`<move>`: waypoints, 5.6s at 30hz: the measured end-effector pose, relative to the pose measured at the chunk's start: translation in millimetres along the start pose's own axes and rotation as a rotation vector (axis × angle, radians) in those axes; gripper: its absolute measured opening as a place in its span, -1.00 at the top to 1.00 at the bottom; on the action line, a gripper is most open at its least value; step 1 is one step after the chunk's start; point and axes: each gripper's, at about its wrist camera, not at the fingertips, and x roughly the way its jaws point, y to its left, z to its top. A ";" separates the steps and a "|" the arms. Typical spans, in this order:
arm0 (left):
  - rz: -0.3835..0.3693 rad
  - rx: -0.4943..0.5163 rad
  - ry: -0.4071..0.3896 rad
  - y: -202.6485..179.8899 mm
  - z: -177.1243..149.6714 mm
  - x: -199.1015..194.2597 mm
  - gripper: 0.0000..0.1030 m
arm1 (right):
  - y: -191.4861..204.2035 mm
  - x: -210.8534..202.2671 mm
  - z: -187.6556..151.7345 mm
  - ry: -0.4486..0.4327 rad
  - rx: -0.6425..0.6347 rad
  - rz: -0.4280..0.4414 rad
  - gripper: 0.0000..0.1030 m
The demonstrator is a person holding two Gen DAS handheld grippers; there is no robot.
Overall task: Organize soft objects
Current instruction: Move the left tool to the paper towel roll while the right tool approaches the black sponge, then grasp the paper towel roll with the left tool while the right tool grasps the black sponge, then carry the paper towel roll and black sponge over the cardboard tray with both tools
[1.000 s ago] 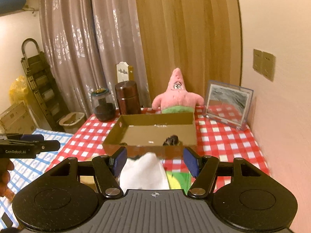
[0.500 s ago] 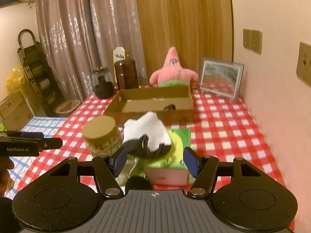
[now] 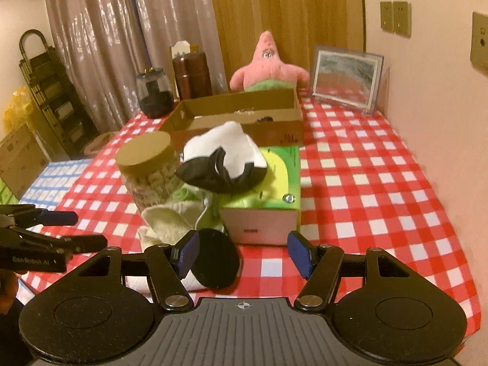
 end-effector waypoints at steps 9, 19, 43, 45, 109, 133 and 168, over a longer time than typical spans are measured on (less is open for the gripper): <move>-0.081 0.174 0.067 -12.4 -7.3 33.2 -0.68 | -2.9 22.0 -10.0 0.034 0.003 0.025 -0.65; -0.212 0.345 0.122 -17.6 -16.6 66.1 -0.75 | -6.1 56.1 -18.9 0.109 0.016 0.061 -0.67; -0.304 0.353 0.145 -11.4 -18.4 105.4 -0.55 | -6.3 127.3 -28.4 0.204 0.096 0.170 -0.66; -0.305 0.354 0.144 -11.2 -19.1 106.1 -0.51 | -5.6 129.6 -28.7 0.204 0.096 0.173 -0.65; -0.119 0.060 -0.026 -10.7 95.7 -14.0 0.45 | -35.2 -7.1 48.7 -0.016 0.047 -0.032 -0.21; 0.011 -0.049 -0.078 71.2 232.1 80.4 0.45 | -37.7 123.9 210.8 -0.022 -0.178 0.021 -0.21; 0.092 -0.090 -0.013 118.1 263.0 232.5 -0.08 | -44.6 298.5 249.4 0.109 -0.096 0.037 -0.22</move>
